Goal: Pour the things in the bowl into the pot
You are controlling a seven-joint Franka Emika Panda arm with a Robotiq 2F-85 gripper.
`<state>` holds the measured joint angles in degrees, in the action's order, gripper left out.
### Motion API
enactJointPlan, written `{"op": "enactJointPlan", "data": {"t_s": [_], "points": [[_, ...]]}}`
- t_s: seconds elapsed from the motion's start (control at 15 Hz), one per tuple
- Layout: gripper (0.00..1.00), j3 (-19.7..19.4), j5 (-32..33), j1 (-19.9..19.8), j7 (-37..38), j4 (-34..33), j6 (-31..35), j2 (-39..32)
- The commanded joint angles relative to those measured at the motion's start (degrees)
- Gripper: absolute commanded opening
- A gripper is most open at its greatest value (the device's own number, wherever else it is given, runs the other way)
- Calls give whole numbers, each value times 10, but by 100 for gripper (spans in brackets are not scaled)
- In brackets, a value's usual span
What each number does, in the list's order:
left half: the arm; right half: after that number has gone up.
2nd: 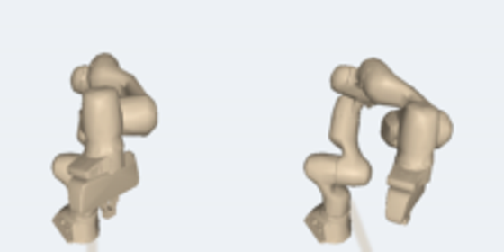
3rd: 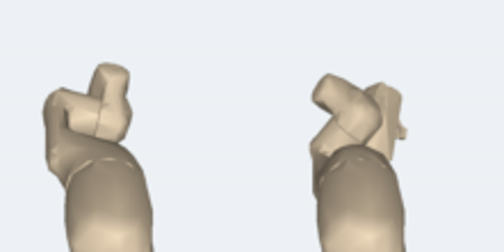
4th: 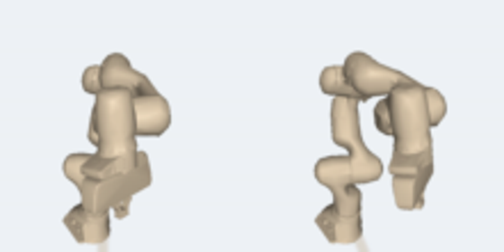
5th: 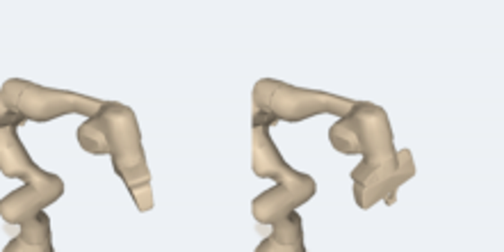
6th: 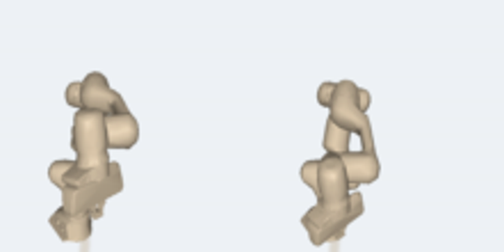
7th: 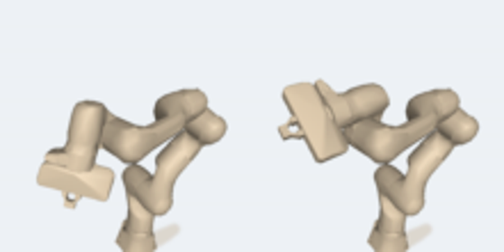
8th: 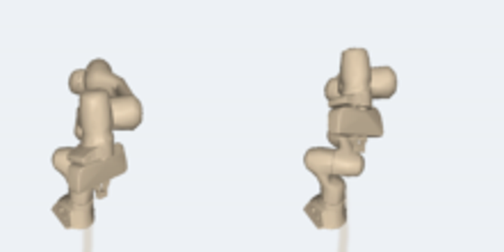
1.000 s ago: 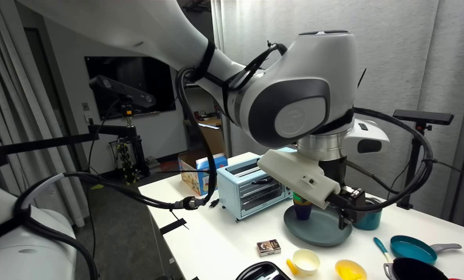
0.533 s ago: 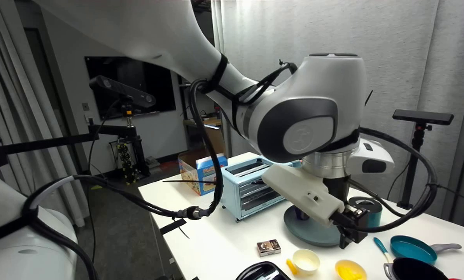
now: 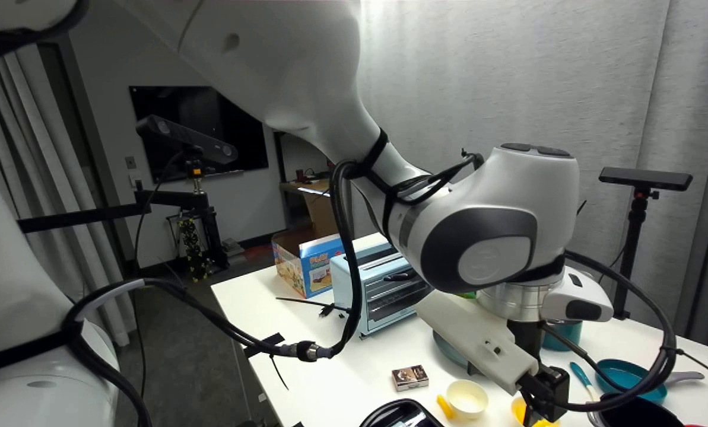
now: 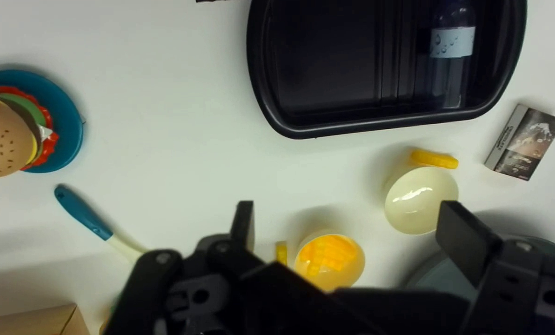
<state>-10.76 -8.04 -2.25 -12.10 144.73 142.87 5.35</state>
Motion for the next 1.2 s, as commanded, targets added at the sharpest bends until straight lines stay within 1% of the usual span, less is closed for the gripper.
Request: {"op": "enactJointPlan", "data": {"t_s": [0.0, 0.33, 0.73, 0.87, 1.0, 1.07, 1.13], "points": [[100, 10, -28, -11, -18, -33, 47, -69], [100, 30, -42, -24, -10, -71, 104, -153], [100, 74, -80, -51, -2, -131, 120, -226], [100, 82, -82, -57, 3, -148, 124, -244], [100, 82, -76, -65, 9, -162, 128, -260], [100, 82, -60, -59, 10, -139, 111, -234], [100, 82, -59, -61, 10, -143, 112, -240]]}}
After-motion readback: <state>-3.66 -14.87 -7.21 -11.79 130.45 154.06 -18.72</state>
